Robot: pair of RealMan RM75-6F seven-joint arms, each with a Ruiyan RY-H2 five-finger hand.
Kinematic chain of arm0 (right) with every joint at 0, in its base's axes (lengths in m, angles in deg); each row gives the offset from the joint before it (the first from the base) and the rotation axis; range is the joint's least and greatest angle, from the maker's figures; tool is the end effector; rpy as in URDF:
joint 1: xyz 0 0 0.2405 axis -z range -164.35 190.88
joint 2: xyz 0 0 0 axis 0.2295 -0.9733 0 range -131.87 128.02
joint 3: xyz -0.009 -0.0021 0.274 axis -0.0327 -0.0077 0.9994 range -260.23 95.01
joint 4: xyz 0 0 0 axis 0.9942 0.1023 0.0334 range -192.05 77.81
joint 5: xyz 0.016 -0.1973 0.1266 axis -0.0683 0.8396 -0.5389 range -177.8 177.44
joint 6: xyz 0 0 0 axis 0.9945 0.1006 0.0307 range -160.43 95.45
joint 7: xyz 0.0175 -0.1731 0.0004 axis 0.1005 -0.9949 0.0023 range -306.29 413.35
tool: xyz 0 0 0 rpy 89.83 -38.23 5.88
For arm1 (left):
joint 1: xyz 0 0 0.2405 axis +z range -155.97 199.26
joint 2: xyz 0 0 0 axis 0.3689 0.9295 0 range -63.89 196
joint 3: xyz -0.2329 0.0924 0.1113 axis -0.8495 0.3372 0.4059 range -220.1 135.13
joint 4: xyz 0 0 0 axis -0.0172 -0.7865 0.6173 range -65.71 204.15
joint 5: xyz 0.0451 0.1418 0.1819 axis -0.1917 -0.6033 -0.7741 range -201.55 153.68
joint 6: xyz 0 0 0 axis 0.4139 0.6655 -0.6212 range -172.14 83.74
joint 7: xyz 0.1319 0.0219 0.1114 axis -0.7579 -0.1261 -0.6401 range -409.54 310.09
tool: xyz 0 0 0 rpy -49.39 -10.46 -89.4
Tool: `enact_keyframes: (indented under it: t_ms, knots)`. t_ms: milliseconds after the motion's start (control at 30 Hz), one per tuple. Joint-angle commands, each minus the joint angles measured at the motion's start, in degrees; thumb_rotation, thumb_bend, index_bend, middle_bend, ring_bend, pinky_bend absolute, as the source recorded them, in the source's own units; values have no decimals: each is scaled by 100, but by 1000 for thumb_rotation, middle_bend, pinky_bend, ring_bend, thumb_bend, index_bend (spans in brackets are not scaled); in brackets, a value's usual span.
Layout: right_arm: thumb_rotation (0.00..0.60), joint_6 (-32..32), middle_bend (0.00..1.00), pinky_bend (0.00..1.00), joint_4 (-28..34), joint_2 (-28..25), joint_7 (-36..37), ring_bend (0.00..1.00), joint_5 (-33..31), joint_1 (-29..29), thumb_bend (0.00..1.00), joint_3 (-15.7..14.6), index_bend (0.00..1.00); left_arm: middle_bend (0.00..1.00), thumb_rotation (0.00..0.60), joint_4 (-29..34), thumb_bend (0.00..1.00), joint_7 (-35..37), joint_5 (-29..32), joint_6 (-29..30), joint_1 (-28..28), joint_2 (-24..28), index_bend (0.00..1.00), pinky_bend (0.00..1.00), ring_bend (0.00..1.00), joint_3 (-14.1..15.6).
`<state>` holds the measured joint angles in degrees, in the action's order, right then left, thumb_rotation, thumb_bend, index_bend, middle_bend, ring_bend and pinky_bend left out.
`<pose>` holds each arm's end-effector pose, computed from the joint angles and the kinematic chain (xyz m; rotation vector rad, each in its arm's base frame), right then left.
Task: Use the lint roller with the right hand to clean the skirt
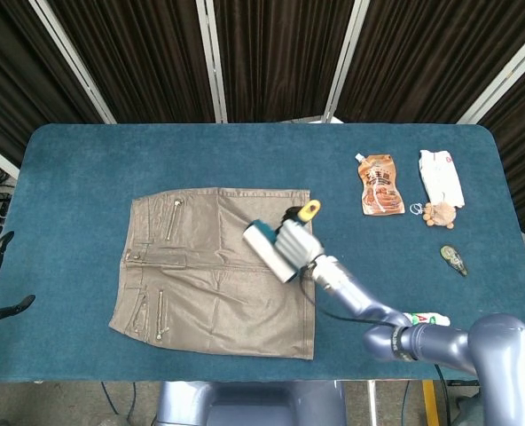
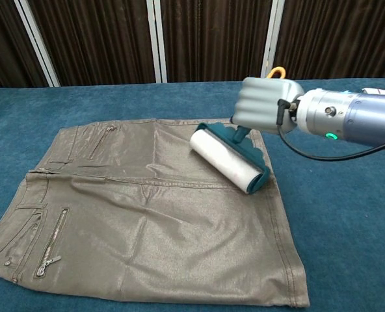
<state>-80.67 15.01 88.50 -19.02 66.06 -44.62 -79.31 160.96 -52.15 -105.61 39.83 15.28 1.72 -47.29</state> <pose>-0.1124 -0.4362 -0.0734 2.0692 0.4207 0.2525 -0.3426 0.2313 0.1519 -1.3396 -0.8723 -0.8675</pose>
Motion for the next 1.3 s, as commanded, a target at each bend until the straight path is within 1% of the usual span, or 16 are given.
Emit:
enact_keyframes:
  t_ms: [33,233,467,667,833,1067,1200,1300]
  knots:
    - [600,15,532,440,-200,-129,178,415,-57,96,961,-101,469,0,600,10,0,-17,-11,4,-3,-6,0,0,0,4]
    - [600,13,533,440,-38,-232,443,415,205,126,961,-257,470,0,600,33,0,-44,-35,-9,-14,-14,0,0,0,20]
    - [600,-14,533,440,530,-178,419,415,670,-4,961,-377,471,0,600,50,0,-14,-59,17,-5,4,0,0,0,23]
    - [600,9,533,441,990,-32,320,416,913,-138,961,-370,471,0,600,36,0,15,-45,0,-5,18,0,0,0,26]
    - [600,81,533,440,1257,194,159,416,930,-255,961,-302,471,0,600,21,0,42,-29,-6,1,29,0,0,0,24]
    - [600,84,533,441,1268,439,-87,416,728,-311,959,-225,471,0,600,-5,0,72,2,-18,6,39,0,0,0,19]
    - [600,29,533,440,1152,391,-145,416,599,-257,961,-248,471,0,600,-19,0,82,18,-21,9,39,0,0,0,15]
    - [600,-37,533,440,953,259,-104,416,489,-165,961,-297,471,0,600,-28,0,67,26,-32,4,27,0,0,0,15]
